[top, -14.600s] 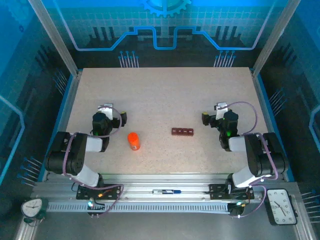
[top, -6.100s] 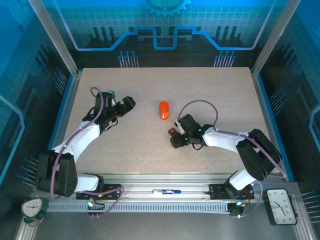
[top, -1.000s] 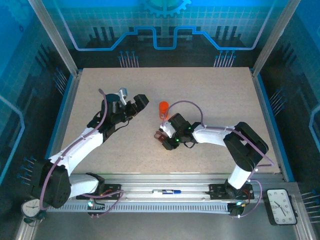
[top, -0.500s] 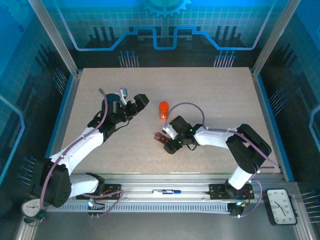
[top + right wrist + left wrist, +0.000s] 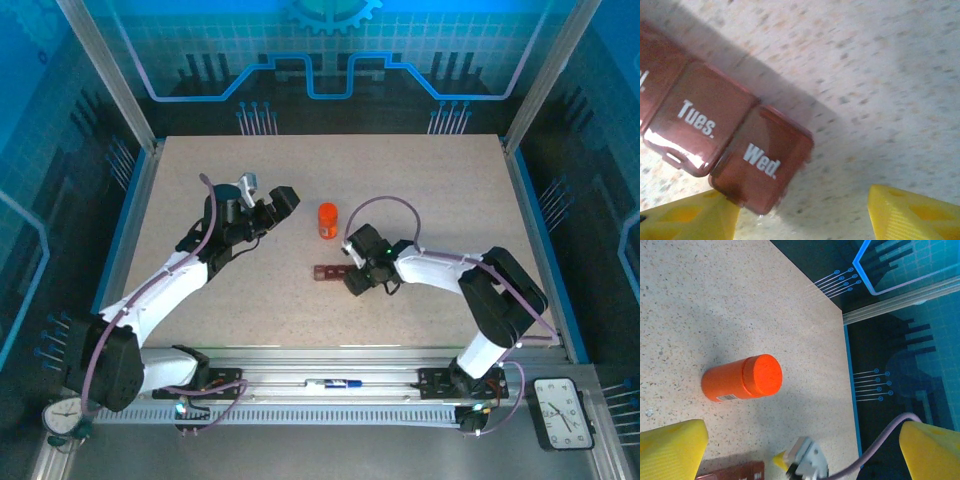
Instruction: Sort the pills into containers
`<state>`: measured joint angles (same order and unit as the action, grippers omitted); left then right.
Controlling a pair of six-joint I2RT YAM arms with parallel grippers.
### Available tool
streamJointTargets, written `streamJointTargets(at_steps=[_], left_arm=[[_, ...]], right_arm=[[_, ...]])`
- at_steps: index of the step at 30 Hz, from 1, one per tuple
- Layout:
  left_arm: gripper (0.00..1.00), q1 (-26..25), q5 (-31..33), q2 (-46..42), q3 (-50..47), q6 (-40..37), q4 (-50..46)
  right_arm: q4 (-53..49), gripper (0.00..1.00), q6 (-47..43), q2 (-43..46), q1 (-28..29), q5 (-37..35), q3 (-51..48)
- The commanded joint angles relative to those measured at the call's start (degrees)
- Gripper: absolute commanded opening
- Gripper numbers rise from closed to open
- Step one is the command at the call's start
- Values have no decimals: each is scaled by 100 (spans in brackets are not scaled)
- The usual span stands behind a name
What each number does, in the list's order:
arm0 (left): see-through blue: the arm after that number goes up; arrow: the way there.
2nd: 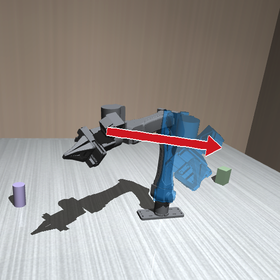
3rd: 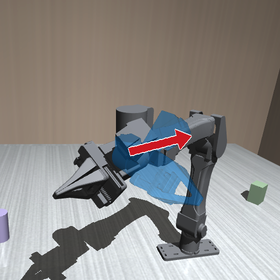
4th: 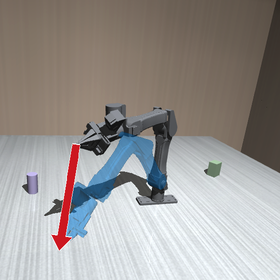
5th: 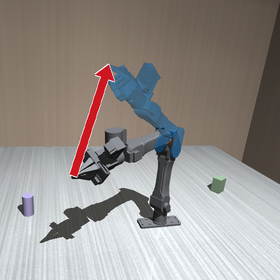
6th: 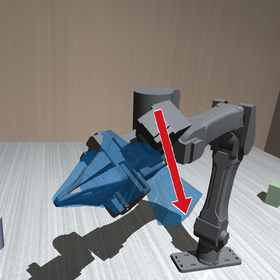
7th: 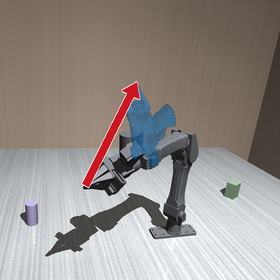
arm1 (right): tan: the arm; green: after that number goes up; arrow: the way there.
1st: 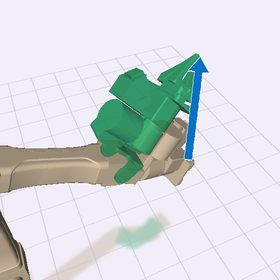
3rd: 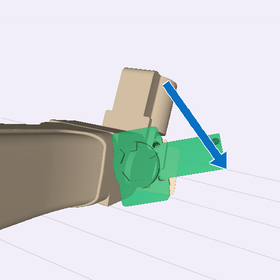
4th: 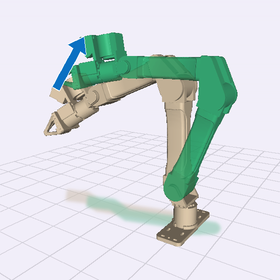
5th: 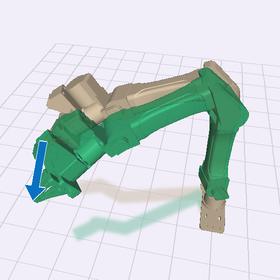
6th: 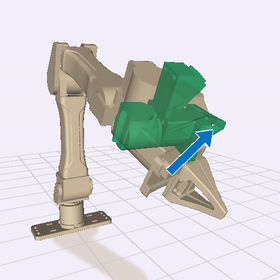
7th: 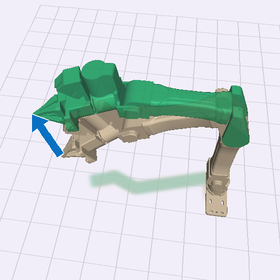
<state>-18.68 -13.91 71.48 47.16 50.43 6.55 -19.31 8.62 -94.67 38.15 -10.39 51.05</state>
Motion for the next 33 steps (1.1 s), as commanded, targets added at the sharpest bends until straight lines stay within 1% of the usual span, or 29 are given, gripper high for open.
streamJointTargets(at_steps=[1, 5, 8, 11, 15, 18, 22, 27, 33], left_arm=[[99, 22, -155, 23, 205, -221, -151], [99, 16, -185, 32, 301, -443, -418], [99, -25, -78, 37, 418, -804, -872], [99, -221, 188, 128, 612, -1329, -1427], [99, -654, 733, 383, 897, -2128, -2198], [99, -897, 1004, 554, 958, -2520, -2530], [99, -1125, 1213, 712, 858, -2915, -2706], [99, -1402, 1494, 916, 761, -3217, -2793], [99, -1664, 1658, 1150, 683, -3433, -2711]], right_arm=[[-227, 69, 155, -82, -248, -47, 259], [-312, 69, 109, 242, -374, 340, 233], [-371, 70, 234, 552, -499, 761, 167], [-324, 72, 442, 647, -643, 1112, 233], [-293, 74, 664, 365, -739, 1384, 528], [-327, 76, 747, 84, -732, 1439, 766], [-285, 76, 815, -209, -704, 1375, 949], [-215, 76, 855, -425, -652, 1398, 996], [-137, 76, 868, -615, -605, 1369, 909]])
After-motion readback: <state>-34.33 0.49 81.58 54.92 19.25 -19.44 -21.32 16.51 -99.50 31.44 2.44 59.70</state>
